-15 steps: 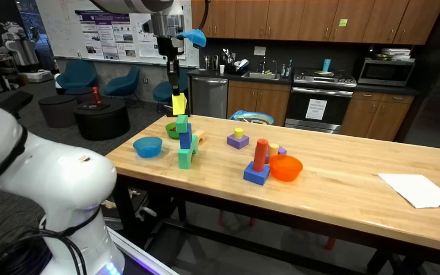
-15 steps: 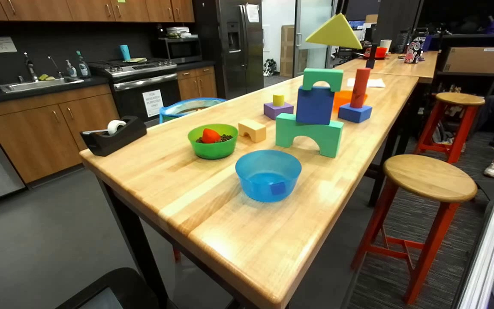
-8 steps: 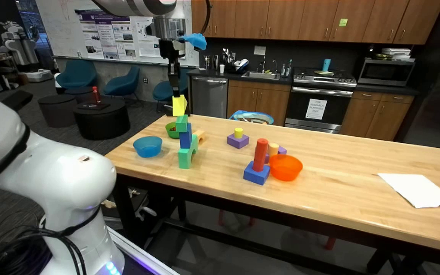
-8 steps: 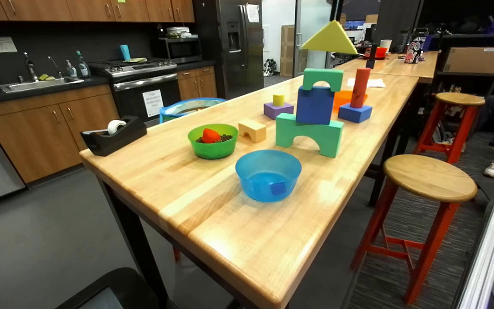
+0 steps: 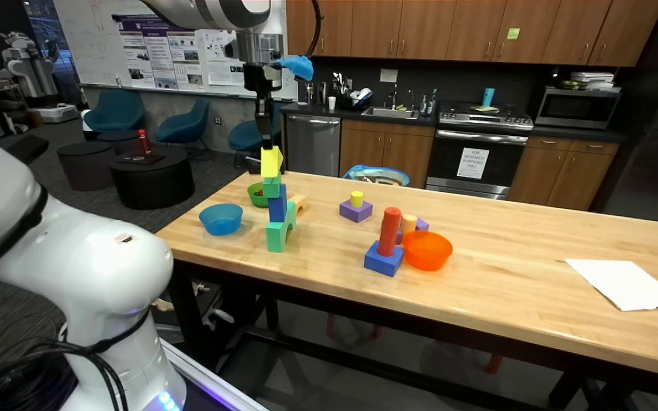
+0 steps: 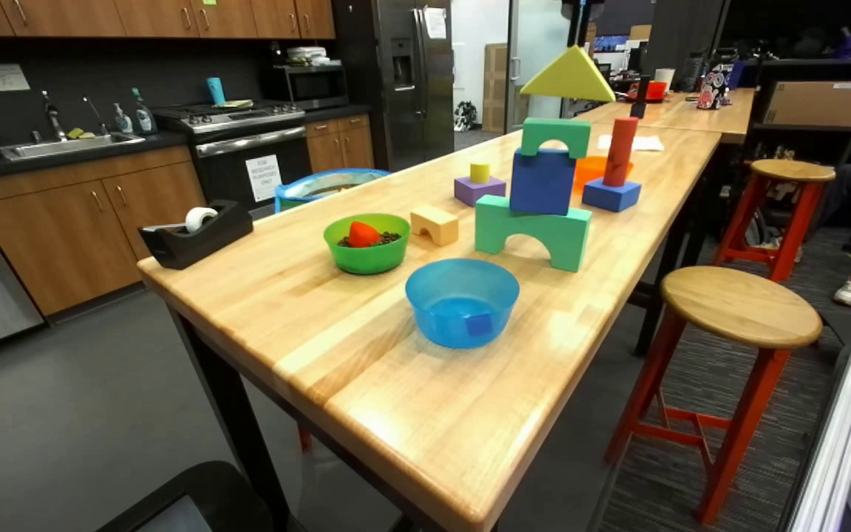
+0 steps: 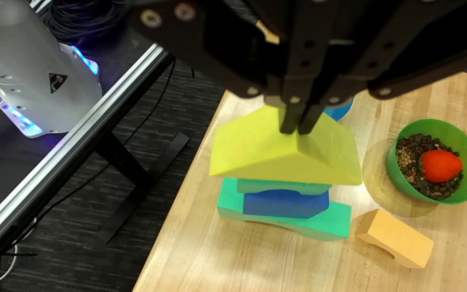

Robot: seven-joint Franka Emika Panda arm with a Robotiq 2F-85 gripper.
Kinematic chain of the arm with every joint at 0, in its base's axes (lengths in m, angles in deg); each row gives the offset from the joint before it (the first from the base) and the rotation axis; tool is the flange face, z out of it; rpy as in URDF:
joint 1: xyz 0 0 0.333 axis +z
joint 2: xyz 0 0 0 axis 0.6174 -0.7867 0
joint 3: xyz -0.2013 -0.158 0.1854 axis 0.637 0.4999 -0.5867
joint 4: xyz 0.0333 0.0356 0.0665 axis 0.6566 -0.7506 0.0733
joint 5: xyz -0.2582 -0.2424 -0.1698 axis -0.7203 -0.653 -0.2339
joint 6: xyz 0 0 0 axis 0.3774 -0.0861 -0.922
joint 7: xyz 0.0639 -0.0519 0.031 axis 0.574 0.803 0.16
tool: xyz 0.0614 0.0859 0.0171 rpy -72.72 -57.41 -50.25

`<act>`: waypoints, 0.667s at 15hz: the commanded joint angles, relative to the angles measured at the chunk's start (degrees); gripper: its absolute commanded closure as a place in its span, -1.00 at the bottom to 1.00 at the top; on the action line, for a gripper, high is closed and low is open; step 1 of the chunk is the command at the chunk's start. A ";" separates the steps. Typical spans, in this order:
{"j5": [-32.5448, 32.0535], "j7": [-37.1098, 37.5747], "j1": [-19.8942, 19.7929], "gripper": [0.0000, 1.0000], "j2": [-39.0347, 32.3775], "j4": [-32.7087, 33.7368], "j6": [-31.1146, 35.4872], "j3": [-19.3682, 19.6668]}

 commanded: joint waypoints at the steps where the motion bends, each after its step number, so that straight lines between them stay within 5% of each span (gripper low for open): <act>1: 1.37 0.27 -1.05 0.98 -1.69 1.65 -0.27 -0.74; 10: 1.54 0.15 -1.20 0.98 -3.49 2.30 -0.37 -0.89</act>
